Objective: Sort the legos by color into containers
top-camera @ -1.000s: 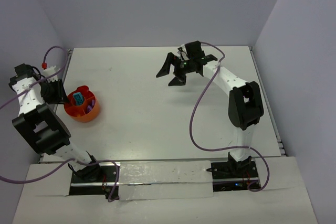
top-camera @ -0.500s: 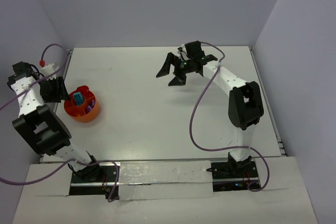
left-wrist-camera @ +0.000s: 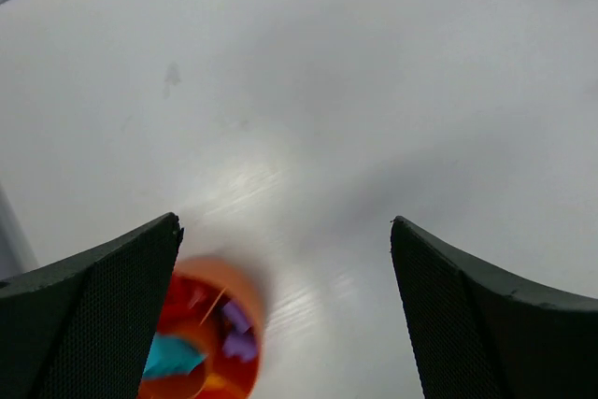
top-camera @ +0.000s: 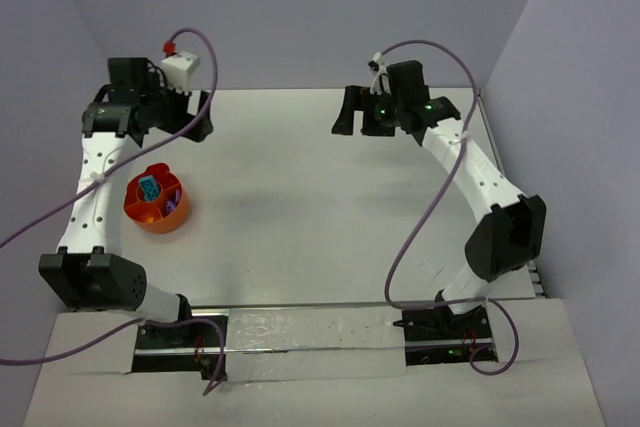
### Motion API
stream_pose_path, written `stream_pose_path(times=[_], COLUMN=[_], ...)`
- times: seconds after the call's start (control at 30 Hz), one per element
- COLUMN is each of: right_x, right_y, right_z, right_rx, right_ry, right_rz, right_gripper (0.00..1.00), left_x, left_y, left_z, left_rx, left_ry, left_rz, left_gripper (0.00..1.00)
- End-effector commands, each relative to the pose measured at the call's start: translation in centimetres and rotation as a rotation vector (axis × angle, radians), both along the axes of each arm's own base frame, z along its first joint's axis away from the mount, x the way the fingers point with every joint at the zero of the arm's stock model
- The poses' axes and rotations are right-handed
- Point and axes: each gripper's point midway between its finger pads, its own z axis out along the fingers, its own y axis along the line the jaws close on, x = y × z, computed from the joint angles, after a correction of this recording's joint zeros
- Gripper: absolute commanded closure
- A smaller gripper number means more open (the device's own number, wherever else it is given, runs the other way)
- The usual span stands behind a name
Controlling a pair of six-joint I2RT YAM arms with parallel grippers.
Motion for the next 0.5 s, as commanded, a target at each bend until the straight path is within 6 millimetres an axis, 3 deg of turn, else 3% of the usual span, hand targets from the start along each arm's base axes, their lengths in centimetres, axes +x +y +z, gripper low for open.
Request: stream_pose_path(times=[0.0, 0.03, 0.07, 0.1, 0.13, 0.17, 0.2, 0.47], right_x=[0.2, -0.3, -0.9, -0.9, -1.5, -2.1, -2.3, -4.1], right_y=[-6.3, -6.9, -7.5, -7.9, -8.6, -9.0, -9.2, -10.5], right_z=[2.2, 2.7, 1.6, 2.8, 2.5, 1.3, 1.4, 1.9], right_rx=[-0.229, -0.242, -0.267, -0.271, -0.284, -0.3, -0.302, -0.307], right_ry=[-0.196, -0.222, -0.213, -0.254, -0.27, -0.255, -0.27, -0.327], right_rz=[-0.113, -0.122, -0.129, -0.15, -0.164, -0.165, -0.174, -0.206], right_gripper=[0.0, 0.0, 0.0, 0.0, 0.0, 0.0, 0.0, 0.0], left_x=[1.5, 1.3, 1.3, 1.3, 1.2, 1.3, 0.9, 1.3], left_y=[-6.2, -8.0, -9.1, -9.8, -11.3, -11.6, -12.4, -11.8], left_z=[0.0, -0.1, -0.3, -0.6, -1.0, -1.4, -2.2, -3.7], left_rx=[-0.157, -0.196, -0.233, -0.236, -0.251, -0.242, -0.261, -0.235], left_ry=[-0.027, -0.019, -0.012, -0.022, -0.028, -0.033, -0.013, -0.05], left_rz=[-0.038, -0.078, -0.083, -0.099, -0.115, -0.113, -0.098, -0.008], left_gripper=[0.01, 0.01, 0.01, 0.01, 0.01, 0.01, 0.01, 0.01])
